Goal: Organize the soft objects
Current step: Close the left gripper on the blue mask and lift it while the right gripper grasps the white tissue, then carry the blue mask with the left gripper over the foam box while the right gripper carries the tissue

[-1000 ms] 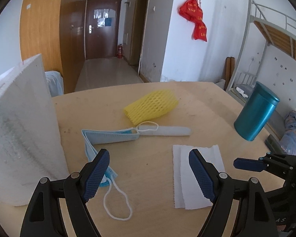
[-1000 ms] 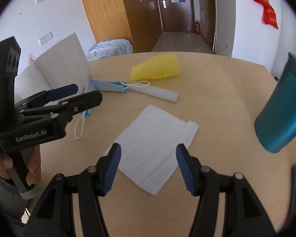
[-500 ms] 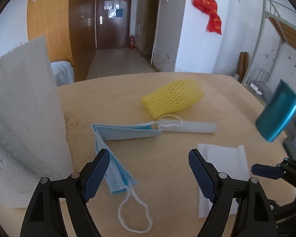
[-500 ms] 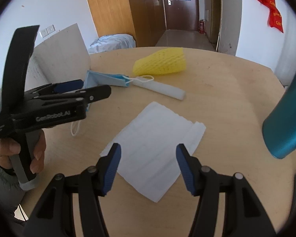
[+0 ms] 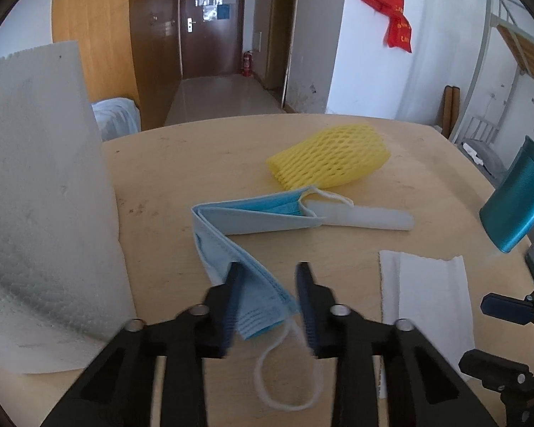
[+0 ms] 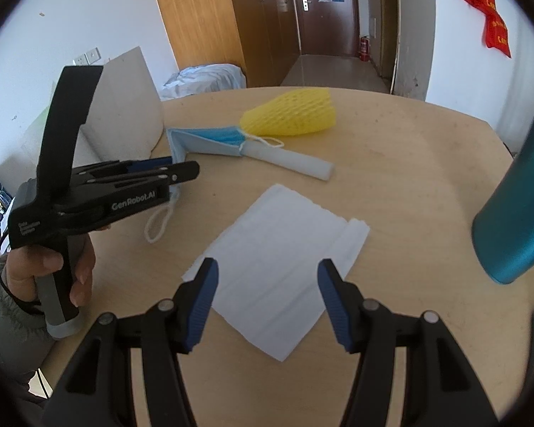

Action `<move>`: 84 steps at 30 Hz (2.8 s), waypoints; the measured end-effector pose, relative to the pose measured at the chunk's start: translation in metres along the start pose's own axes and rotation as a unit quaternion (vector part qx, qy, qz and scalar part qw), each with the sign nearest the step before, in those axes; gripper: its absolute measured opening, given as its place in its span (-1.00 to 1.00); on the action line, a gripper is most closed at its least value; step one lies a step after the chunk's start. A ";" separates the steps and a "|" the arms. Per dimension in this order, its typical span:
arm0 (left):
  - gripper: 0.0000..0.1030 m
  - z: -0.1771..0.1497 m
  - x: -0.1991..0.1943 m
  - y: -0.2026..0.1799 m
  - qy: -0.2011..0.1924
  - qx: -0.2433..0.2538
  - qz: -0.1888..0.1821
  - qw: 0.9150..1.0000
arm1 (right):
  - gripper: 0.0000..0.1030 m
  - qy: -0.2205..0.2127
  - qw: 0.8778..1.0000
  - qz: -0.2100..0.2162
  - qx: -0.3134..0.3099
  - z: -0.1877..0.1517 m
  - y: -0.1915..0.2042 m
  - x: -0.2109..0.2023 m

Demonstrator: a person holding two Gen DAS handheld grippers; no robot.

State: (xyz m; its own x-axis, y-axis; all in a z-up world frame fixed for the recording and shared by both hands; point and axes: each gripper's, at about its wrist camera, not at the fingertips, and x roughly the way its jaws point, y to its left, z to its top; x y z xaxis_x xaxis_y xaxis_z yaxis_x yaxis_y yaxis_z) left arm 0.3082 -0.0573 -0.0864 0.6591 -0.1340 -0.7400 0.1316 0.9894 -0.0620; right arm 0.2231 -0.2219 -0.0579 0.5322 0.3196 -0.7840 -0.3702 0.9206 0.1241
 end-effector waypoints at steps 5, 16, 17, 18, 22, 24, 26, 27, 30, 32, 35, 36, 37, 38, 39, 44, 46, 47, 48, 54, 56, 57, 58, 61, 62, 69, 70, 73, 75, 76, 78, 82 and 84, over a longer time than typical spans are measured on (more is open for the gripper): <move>-0.84 -0.002 -0.004 -0.003 -0.015 0.010 0.021 1.000 | 0.21 0.001 1.000 -0.003 0.001 0.001 0.000 0.001; -0.96 -0.016 -0.065 -0.005 -0.076 0.016 0.006 0.997 | 0.21 0.006 1.000 -0.006 0.001 0.003 -0.004 0.002; -0.96 -0.017 -0.071 -0.007 -0.082 0.017 0.004 0.996 | 0.21 0.007 1.000 -0.007 0.000 0.004 -0.004 0.003; -0.96 -0.018 -0.077 -0.008 -0.086 0.016 0.001 0.996 | 0.21 0.009 1.000 -0.008 -0.002 0.006 -0.002 0.005; -0.96 -0.024 -0.098 -0.006 -0.106 0.015 -0.008 0.994 | 0.21 0.014 0.999 -0.028 -0.018 0.010 0.005 0.012; -0.96 -0.024 -0.105 -0.006 -0.111 0.014 -0.008 0.994 | 0.21 0.020 0.999 -0.035 -0.023 0.011 0.006 0.017; -0.96 -0.026 -0.111 -0.003 -0.114 0.009 -0.012 0.993 | 0.21 0.028 0.999 -0.039 -0.026 0.012 0.007 0.022; -0.96 -0.027 -0.115 -0.001 -0.119 0.005 -0.011 0.993 | 0.21 0.033 0.998 -0.041 -0.029 0.012 0.007 0.024; -0.96 -0.027 -0.122 0.006 -0.127 -0.003 -0.011 0.992 | 0.21 0.042 0.997 -0.046 -0.043 0.014 0.012 0.032; -0.96 -0.028 -0.125 0.009 -0.129 -0.006 -0.010 0.992 | 0.21 0.048 0.996 -0.049 -0.049 0.014 0.013 0.037; -0.96 -0.030 -0.132 0.013 -0.136 -0.011 -0.009 0.991 | 0.21 0.055 0.996 -0.051 -0.051 0.014 0.013 0.041; -0.96 -0.031 -0.134 0.014 -0.138 -0.012 -0.010 0.990 | 0.21 0.054 0.996 -0.054 -0.055 0.014 0.013 0.042; -0.96 -0.031 -0.138 0.014 -0.142 -0.014 -0.010 0.990 | 0.21 0.055 0.995 -0.056 -0.057 0.014 0.013 0.042; -0.96 -0.031 -0.140 0.014 -0.145 -0.015 -0.010 0.989 | 0.21 0.055 0.995 -0.056 -0.059 0.013 0.014 0.042; -0.96 -0.032 -0.143 0.015 -0.149 -0.017 -0.011 0.989 | 0.22 0.054 0.995 -0.056 -0.061 0.013 0.014 0.043; -0.96 -0.039 -0.161 0.022 -0.164 -0.022 -0.012 0.986 | 0.22 0.054 0.995 -0.055 -0.065 0.011 0.013 0.044; -0.96 -0.042 -0.166 0.024 -0.169 -0.021 -0.013 0.985 | 0.21 0.058 0.995 -0.054 -0.067 0.012 0.013 0.044; -0.96 -0.043 -0.168 0.023 -0.170 -0.021 -0.014 0.985 | 0.11 0.058 0.995 -0.053 -0.069 0.012 0.015 0.044; -0.96 -0.044 -0.169 0.023 -0.171 -0.019 -0.016 0.985 | -0.09 0.059 0.994 -0.050 -0.071 0.012 0.017 0.043; -0.96 -0.046 -0.177 0.028 -0.179 -0.021 -0.021 0.983 | -0.78 0.065 0.994 -0.042 -0.077 0.007 0.021 0.034; -0.96 -0.046 -0.178 0.028 -0.180 -0.022 -0.021 0.983 | -0.79 0.057 0.995 -0.040 -0.074 0.007 0.022 0.029; -0.96 -0.046 -0.178 0.029 -0.180 -0.025 -0.020 0.983 | -0.80 0.051 0.995 -0.037 -0.072 0.008 0.023 0.024; -0.96 -0.047 -0.179 0.030 -0.180 -0.026 -0.020 0.983 | -0.80 0.045 0.996 -0.035 -0.071 0.009 0.023 0.019; -0.96 -0.051 -0.185 0.034 -0.182 -0.030 -0.020 0.983 | -0.80 0.024 0.997 -0.028 -0.067 0.013 0.028 0.002; -0.96 -0.052 -0.189 0.036 -0.185 -0.034 -0.022 0.982 | -0.79 0.019 0.997 -0.027 -0.068 0.014 0.029 -0.002; -0.96 -0.063 -0.212 0.046 -0.199 -0.045 -0.010 0.979 | -0.79 -0.035 0.996 0.004 -0.083 0.029 0.057 -0.038; -0.96 -0.063 -0.215 0.048 -0.201 -0.047 -0.009 0.978 | -0.79 -0.042 0.995 0.010 -0.088 0.032 0.062 -0.041; -0.96 -0.067 -0.227 0.052 -0.207 -0.049 0.001 0.977 | -0.79 -0.060 0.993 0.024 -0.103 0.040 0.079 -0.051; -0.96 -0.071 -0.236 0.054 -0.211 -0.051 0.010 0.976 | -0.79 -0.068 0.991 0.034 -0.110 0.044 0.090 -0.054; -0.96 -0.073 -0.239 0.056 -0.214 -0.052 0.013 0.975 | -0.79 -0.073 0.990 0.040 -0.113 0.047 0.096 -0.056; -0.96 -0.077 -0.249 0.059 -0.219 -0.056 0.022 0.974 | -0.79 -0.081 0.988 0.052 -0.123 0.051 0.108 -0.057; -0.96 -0.084 -0.265 0.065 -0.227 -0.064 0.044 0.971 | -0.79 -0.094 0.983 0.073 -0.142 0.058 0.129 -0.063; -0.96 -0.085 -0.271 0.071 -0.230 -0.072 0.052 0.969 | -0.79 -0.100 0.980 0.084 -0.152 0.061 0.137 -0.064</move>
State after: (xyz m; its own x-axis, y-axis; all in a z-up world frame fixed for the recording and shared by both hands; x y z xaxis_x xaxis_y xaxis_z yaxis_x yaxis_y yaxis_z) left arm 0.0757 0.0538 0.0530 0.9284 -0.0111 -0.3715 -0.0360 0.9922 -0.1197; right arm 0.1847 -0.1024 0.0462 0.5710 0.5264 -0.6300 -0.6591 0.7514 0.0304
